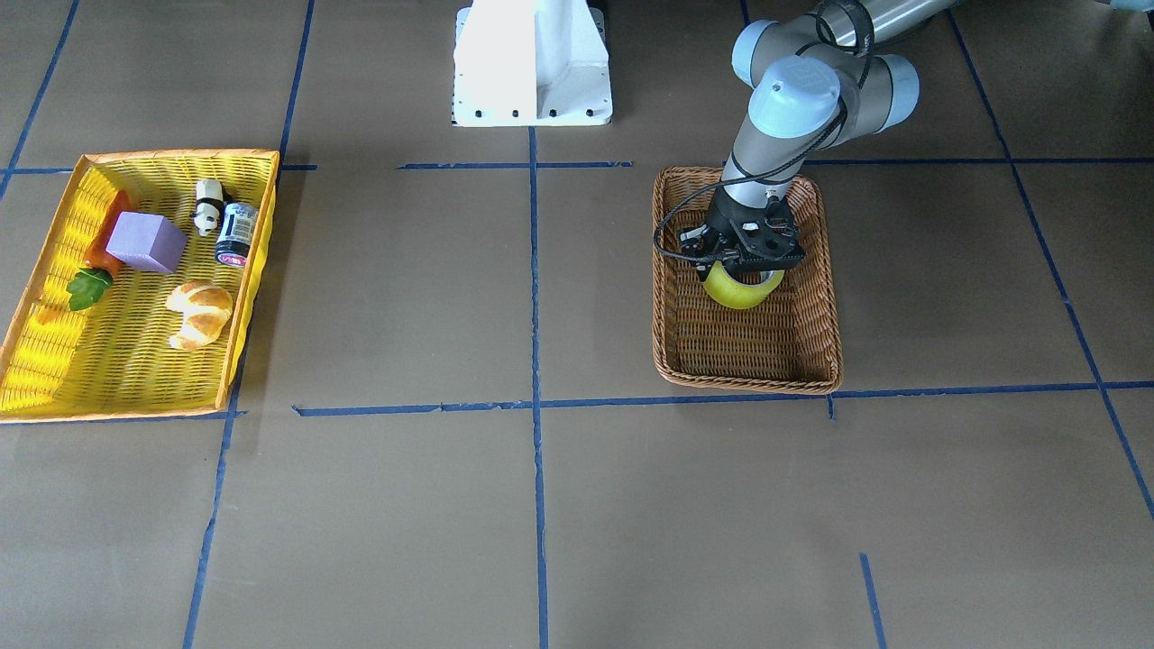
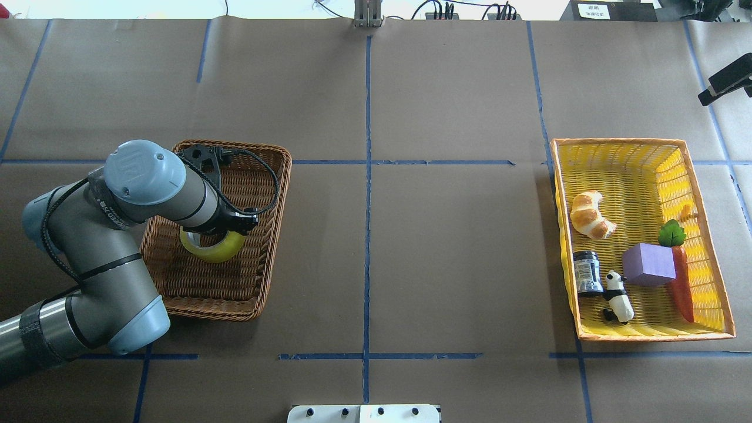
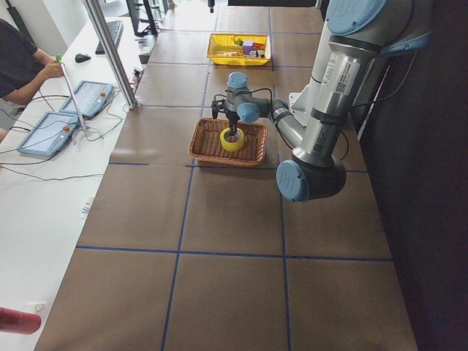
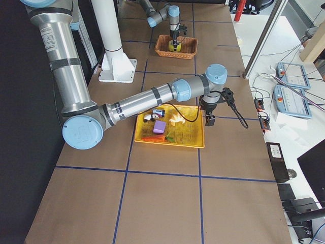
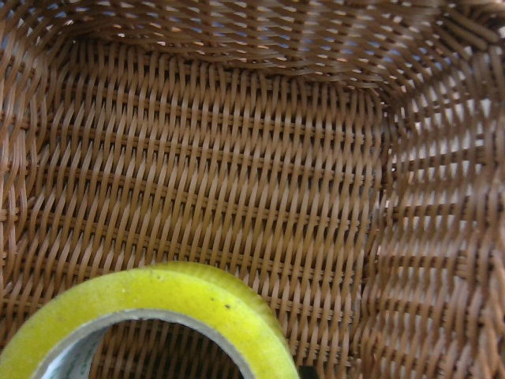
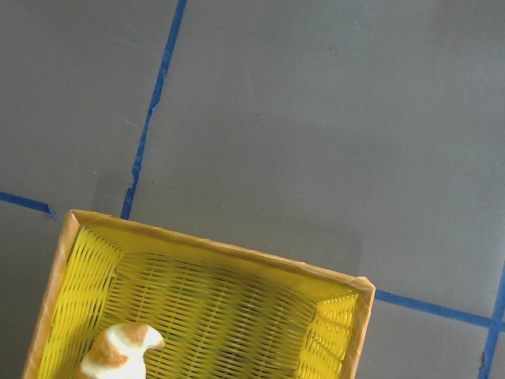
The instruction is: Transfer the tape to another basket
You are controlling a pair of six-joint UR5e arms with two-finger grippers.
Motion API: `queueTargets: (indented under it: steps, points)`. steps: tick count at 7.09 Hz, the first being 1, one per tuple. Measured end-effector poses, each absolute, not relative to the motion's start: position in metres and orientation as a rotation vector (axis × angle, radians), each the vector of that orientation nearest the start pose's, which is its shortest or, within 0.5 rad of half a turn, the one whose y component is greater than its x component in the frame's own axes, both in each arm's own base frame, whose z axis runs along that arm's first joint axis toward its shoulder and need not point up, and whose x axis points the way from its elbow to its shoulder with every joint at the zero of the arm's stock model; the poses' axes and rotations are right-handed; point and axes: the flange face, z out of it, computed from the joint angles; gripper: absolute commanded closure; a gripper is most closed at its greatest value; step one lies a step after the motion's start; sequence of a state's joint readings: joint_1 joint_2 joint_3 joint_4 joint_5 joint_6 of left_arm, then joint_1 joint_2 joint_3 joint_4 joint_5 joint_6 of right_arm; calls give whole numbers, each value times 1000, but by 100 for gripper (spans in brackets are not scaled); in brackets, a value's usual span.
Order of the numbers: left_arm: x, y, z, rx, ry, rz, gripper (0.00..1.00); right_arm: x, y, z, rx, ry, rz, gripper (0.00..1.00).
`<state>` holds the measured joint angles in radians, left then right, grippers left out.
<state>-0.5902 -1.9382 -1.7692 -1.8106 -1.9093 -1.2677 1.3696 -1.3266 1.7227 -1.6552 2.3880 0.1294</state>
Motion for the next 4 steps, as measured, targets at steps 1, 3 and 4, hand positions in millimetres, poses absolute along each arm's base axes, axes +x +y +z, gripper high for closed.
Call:
queueTargets:
  steps: [1,3,4]
  points:
    - [461,-429,344,54,852,-132,0,-55,-581,458,158,-850,-192,0]
    - [463,-429,347,58,841,-135,0,-53,-581,457,160,-852,-189,0]
    - [460,-430,346,58,839,-137,0,-52,-581,457,160,-853,-189,0]
